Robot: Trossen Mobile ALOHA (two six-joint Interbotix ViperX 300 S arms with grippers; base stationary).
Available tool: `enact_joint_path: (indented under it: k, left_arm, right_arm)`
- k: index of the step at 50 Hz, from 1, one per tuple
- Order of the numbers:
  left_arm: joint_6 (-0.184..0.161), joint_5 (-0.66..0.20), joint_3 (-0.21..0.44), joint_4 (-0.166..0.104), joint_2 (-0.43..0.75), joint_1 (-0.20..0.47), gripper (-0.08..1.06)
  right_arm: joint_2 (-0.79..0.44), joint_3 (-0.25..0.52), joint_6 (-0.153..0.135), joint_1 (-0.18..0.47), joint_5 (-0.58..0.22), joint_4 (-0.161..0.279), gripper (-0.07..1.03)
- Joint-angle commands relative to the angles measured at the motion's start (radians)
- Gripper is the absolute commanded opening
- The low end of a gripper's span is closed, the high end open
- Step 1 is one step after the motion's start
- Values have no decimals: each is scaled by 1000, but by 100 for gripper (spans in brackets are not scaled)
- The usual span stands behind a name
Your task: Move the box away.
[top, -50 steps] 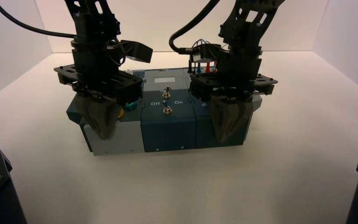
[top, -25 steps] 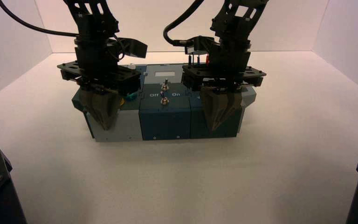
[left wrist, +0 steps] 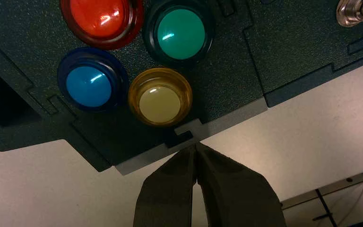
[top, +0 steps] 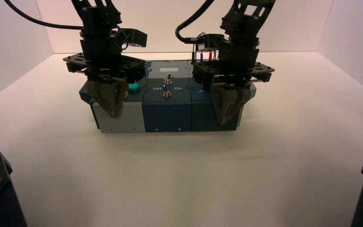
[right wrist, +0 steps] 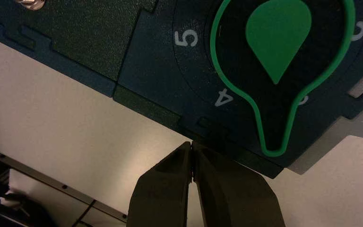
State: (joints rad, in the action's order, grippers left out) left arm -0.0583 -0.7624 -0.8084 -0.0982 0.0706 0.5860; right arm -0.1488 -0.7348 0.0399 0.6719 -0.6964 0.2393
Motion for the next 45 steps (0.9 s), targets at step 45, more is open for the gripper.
enact_joint_path:
  k: [45]
  left_arm:
    - [-58,-64,-144,5,-509,-17,-3]
  right_arm:
    - [488,-130,-5,8,-58,-14,-2]
